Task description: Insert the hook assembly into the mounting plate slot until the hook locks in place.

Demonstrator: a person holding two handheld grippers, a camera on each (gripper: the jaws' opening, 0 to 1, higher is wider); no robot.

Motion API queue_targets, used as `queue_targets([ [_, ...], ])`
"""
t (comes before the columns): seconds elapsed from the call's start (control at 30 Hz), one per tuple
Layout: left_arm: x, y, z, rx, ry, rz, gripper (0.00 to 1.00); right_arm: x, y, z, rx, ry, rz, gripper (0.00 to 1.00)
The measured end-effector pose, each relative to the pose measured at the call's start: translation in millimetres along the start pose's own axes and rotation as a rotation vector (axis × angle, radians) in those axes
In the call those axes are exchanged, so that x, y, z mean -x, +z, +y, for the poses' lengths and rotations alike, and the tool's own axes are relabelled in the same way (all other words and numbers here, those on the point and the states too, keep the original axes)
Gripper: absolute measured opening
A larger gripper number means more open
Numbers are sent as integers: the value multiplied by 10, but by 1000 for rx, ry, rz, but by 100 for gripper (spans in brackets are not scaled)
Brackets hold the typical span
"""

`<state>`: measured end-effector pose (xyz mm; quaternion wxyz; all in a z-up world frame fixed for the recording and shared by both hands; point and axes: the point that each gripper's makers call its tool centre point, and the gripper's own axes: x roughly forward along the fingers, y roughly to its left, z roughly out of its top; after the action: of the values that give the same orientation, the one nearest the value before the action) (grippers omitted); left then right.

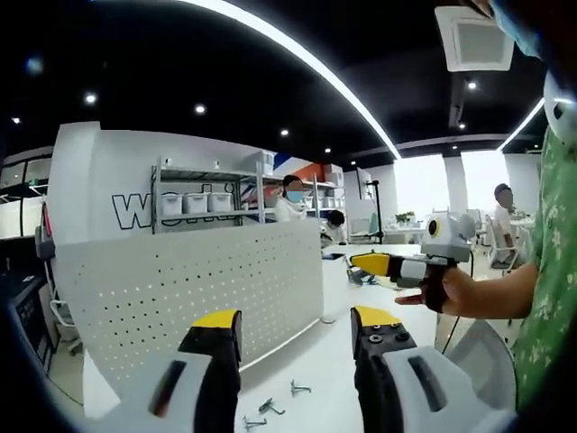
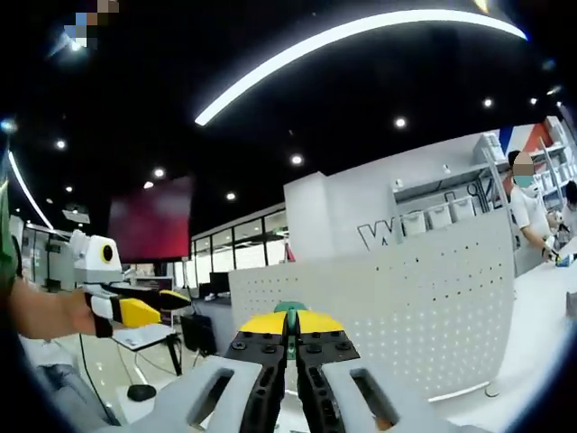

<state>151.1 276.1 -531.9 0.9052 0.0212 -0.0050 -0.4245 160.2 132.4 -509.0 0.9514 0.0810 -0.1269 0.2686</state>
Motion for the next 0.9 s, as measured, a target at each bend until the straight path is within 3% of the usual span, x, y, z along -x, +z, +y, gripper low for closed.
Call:
queue_targets([
  [0.47,-324,118,-217,-4,-78,-32,48,-9,221,100,17,15,-27,1],
  [0.9,-763,116,-572,83,-166,-63,42,9,293,106,18,0,-39,1],
])
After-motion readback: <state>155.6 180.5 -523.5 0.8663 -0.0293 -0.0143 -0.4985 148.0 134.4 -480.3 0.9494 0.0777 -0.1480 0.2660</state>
